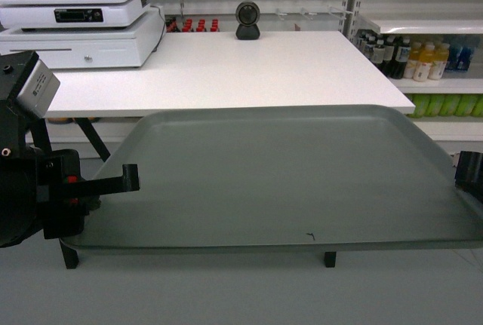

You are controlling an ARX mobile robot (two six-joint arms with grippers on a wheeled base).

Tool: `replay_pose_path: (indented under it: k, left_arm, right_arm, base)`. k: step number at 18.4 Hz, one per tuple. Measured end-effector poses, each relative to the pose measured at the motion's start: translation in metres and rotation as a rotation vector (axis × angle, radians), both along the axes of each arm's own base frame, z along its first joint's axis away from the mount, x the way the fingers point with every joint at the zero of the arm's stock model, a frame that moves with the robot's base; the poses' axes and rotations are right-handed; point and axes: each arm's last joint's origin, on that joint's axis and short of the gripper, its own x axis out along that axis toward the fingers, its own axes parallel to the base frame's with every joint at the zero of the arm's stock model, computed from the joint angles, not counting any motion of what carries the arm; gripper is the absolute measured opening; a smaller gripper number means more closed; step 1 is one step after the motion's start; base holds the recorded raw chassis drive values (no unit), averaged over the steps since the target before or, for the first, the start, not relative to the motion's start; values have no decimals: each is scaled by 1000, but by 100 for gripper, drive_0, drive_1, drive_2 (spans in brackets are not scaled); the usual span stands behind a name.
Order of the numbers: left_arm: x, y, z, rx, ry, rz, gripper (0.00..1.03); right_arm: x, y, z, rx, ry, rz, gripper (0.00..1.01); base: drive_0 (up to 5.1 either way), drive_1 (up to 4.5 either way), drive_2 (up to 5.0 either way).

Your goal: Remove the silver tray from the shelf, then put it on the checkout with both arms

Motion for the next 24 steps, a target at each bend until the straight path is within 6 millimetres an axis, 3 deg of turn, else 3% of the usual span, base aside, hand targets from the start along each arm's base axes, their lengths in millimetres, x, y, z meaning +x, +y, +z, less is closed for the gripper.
replay_pose_path:
  k: [24]
  left_arm:
    - [0, -1, -1, 1, 2, -2, 3]
  right_arm:
    - [0, -2, 0, -1, 4, -5, 3]
  base:
    - [8, 438, -422]
